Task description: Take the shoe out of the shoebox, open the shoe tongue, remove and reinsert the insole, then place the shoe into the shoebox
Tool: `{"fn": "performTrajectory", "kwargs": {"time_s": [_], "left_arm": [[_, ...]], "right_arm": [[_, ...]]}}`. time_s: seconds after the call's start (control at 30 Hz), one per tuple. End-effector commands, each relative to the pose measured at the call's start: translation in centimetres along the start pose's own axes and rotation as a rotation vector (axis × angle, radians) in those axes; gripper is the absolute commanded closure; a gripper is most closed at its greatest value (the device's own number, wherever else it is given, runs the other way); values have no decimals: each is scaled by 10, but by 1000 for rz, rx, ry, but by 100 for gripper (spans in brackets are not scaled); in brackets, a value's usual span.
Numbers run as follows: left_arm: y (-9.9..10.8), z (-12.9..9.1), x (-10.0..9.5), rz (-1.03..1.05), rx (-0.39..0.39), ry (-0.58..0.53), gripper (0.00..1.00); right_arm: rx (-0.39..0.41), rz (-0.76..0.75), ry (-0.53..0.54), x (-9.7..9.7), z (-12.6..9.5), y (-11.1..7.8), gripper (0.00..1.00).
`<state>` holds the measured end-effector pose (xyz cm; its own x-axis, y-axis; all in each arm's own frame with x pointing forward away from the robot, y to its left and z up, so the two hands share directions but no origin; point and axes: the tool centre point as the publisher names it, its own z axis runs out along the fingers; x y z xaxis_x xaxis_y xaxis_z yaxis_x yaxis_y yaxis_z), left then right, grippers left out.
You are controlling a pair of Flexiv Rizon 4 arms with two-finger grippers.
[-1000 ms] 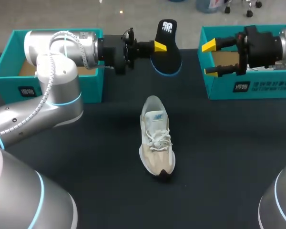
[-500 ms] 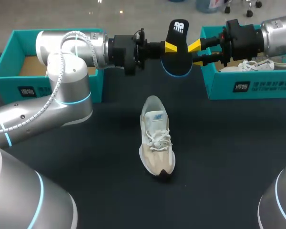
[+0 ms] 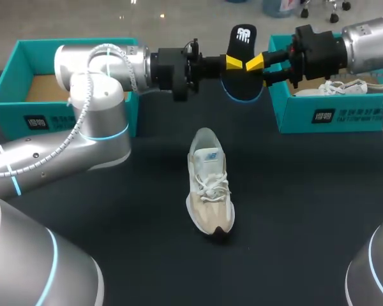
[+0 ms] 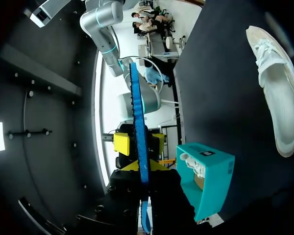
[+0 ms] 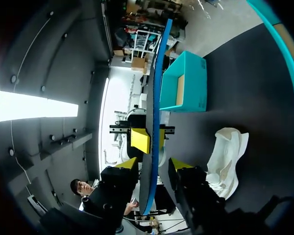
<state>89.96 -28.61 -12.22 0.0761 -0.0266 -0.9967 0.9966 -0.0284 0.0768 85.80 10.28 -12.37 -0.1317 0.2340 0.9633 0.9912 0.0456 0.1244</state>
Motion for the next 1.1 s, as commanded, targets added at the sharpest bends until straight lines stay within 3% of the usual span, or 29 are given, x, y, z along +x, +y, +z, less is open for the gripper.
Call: {"fn": "performTrajectory", "kwargs": {"time_s": [0.03, 0.1, 0.27, 0.5, 0.53, 0.57, 0.6, 0.83, 1.1], "left_arm": [[0, 5, 1, 3, -11, -7, 100], [0, 5, 1, 5, -20, -11, 100], [-1, 6, 1, 1, -19, -16, 100], [-3, 2, 2, 0, -17, -12, 98], [-2, 1, 2, 0, -24, -10, 65], [-2, 0, 3, 2, -27, -6, 24], [-1, -1, 3, 2, -29, -4, 0], [3, -17, 3, 26, -46, 2, 0], [4, -59, 14, 39, 3, 92, 0]], "right_arm": [[3, 0, 5, -1, 4, 1, 65], [6, 0, 9, -1, 5, 1, 69], [3, 0, 19, -2, 7, 0, 100], [-4, -12, 23, -2, 5, 0, 100], [-4, -14, 23, -2, 5, 0, 100], [-3, -14, 22, -2, 5, 0, 100], [-2, -15, 22, -2, 5, 0, 100], [1, -17, 20, -1, 4, 1, 100], [-4, -40, 11, -1, 2, 3, 100]]}}
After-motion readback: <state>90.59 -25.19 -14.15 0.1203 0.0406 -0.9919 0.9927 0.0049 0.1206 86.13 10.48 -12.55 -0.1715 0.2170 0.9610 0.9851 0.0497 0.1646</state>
